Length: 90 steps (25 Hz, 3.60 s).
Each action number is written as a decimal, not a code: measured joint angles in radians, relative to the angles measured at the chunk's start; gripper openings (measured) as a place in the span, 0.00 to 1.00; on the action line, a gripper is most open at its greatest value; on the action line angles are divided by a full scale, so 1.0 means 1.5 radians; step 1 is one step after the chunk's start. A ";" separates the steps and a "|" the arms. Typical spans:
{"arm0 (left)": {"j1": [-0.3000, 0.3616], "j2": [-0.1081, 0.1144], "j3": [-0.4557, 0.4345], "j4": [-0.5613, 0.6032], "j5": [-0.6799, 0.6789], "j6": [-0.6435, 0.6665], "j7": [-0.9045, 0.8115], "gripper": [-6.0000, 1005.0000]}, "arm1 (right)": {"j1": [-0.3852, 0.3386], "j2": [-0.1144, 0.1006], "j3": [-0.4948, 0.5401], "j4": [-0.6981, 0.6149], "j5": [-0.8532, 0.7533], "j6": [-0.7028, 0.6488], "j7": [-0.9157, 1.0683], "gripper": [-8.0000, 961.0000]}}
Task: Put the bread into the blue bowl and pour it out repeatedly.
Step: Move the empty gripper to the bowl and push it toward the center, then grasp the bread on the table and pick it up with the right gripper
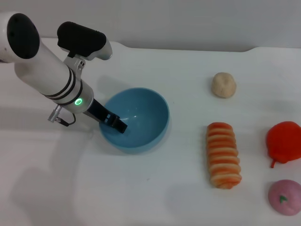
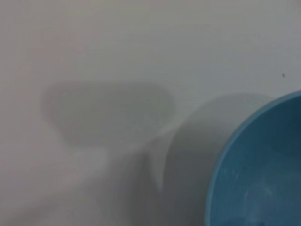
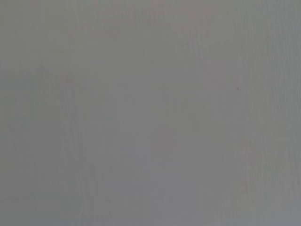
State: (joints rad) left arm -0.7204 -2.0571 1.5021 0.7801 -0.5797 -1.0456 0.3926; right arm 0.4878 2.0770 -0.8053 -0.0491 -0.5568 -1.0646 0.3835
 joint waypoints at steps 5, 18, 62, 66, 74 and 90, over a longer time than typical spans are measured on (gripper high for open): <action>-0.003 0.000 0.002 0.000 -0.001 0.000 -0.001 0.80 | 0.000 0.000 0.000 0.000 0.000 0.000 0.000 0.50; -0.005 0.001 -0.024 0.003 -0.006 -0.010 -0.003 0.50 | -0.002 0.000 0.000 0.000 0.000 0.000 0.000 0.50; 0.000 0.002 -0.153 0.013 -0.068 -0.008 -0.048 0.00 | 0.161 -0.084 -0.080 -0.262 -0.919 0.109 1.181 0.50; 0.000 0.002 -0.149 0.021 -0.069 -0.009 -0.048 0.01 | 0.209 -0.101 -0.035 -0.306 -1.132 -0.045 1.326 0.49; -0.004 0.002 -0.151 0.037 -0.063 -0.024 -0.049 0.01 | 0.266 -0.098 -0.033 -0.376 -1.312 -0.239 1.418 0.47; -0.005 0.004 -0.152 0.061 -0.063 -0.025 -0.045 0.01 | 0.274 -0.025 -0.187 -0.374 -1.337 -0.227 1.453 0.43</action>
State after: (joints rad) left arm -0.7274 -2.0515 1.2747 0.8716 -0.6739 -1.0824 0.3247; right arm 0.8995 2.0391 -1.0858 -0.6099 -2.5615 -1.4055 2.5632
